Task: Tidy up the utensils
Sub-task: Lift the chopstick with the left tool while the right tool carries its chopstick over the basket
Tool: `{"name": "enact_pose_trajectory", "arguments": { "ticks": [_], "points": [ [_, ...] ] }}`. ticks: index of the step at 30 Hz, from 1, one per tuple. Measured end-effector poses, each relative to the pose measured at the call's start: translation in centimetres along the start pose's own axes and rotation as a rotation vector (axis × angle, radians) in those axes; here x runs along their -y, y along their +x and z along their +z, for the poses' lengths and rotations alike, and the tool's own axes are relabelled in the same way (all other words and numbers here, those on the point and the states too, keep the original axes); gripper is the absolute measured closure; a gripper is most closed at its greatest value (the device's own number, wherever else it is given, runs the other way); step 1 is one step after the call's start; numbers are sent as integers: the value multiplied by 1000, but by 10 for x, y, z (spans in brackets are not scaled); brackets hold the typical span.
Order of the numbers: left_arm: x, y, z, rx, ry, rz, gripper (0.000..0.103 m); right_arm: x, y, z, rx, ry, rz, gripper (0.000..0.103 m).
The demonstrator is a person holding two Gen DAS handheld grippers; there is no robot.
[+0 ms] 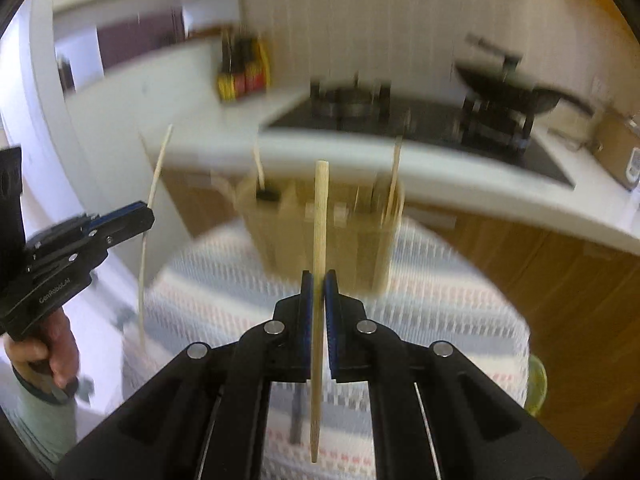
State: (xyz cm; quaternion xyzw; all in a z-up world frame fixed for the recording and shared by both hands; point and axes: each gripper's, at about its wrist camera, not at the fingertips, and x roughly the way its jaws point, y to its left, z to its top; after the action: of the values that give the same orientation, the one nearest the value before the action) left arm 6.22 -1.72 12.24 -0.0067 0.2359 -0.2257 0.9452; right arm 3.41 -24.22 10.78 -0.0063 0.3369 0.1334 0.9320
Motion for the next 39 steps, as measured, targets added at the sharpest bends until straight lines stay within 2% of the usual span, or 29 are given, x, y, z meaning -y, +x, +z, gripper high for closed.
{"name": "enact_pose_trajectory", "arguments": {
  "ticks": [3,7,10,13,16,19,27,34,39],
  "points": [
    [8,-6,29,109,-7,-12,93,12,-19,25,126,12,-1,99],
    [17,-2,59,216,-16,-8,93,18,-26,53,233,14,-15,99],
    [21,4,70,309,-21,-16,93,25,-23,68,316,3,-32,99],
    [23,13,73,408,-19,-37,93,27,-21,76,451,-29,-60,99],
    [25,27,75,462,-15,1,93,30,-13,85,522,-19,-75,99],
    [25,46,74,483,-14,16,93,36,3,89,559,-4,-98,99],
    [17,96,63,470,-34,42,93,61,62,85,532,35,-115,99],
    [6,120,50,446,-59,42,92,72,80,77,518,65,-102,99],
    [-2,126,39,411,-103,-2,92,67,80,66,500,49,-96,98]
  ]
}}
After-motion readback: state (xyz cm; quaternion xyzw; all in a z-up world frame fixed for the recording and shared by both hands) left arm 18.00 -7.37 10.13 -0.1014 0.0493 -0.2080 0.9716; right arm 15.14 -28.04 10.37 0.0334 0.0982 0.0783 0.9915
